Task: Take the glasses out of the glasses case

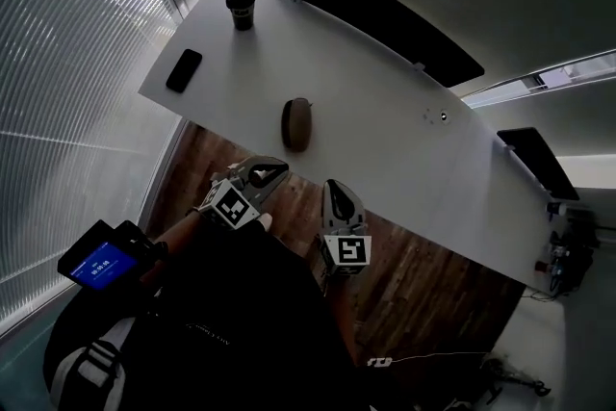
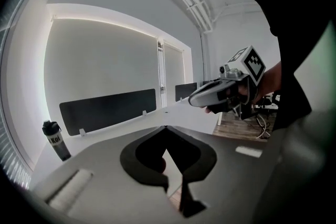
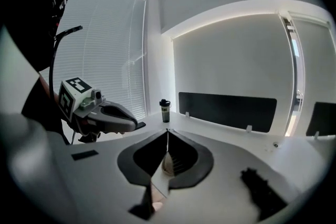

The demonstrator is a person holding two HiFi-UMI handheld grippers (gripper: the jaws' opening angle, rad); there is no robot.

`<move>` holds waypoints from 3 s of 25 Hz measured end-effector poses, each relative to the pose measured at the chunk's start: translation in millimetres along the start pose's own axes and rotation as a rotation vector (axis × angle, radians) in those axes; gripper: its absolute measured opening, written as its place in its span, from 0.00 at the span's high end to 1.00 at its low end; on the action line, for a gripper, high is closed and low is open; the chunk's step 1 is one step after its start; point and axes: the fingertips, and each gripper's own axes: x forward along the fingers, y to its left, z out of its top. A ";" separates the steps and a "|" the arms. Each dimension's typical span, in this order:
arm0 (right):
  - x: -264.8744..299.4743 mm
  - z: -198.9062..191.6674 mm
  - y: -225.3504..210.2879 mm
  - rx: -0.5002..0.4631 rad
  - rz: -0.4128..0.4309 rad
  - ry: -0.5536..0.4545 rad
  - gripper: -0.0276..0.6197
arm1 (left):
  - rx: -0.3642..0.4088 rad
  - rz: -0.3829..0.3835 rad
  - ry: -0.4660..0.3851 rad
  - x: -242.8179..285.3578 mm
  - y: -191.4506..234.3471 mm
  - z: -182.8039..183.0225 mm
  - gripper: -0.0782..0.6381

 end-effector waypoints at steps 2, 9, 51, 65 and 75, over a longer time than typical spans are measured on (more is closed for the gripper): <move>17.9 13.0 -2.9 -0.021 0.006 0.013 0.94 | 0.032 0.019 -0.011 8.5 22.7 8.4 0.88; 83.6 25.8 -12.9 -0.062 0.001 0.113 0.94 | 0.081 0.025 0.009 25.9 83.9 -9.6 0.88; 222.0 -81.7 -23.9 -0.188 -0.115 0.481 0.84 | 0.100 -0.268 0.313 137.8 121.9 -195.8 0.80; 263.1 -97.0 -1.6 -0.329 0.071 0.567 0.71 | 0.134 -0.407 0.398 153.6 118.3 -222.0 0.75; 268.0 -124.2 3.3 -0.354 0.097 0.711 0.65 | 0.125 -0.454 0.358 150.4 114.1 -214.3 0.75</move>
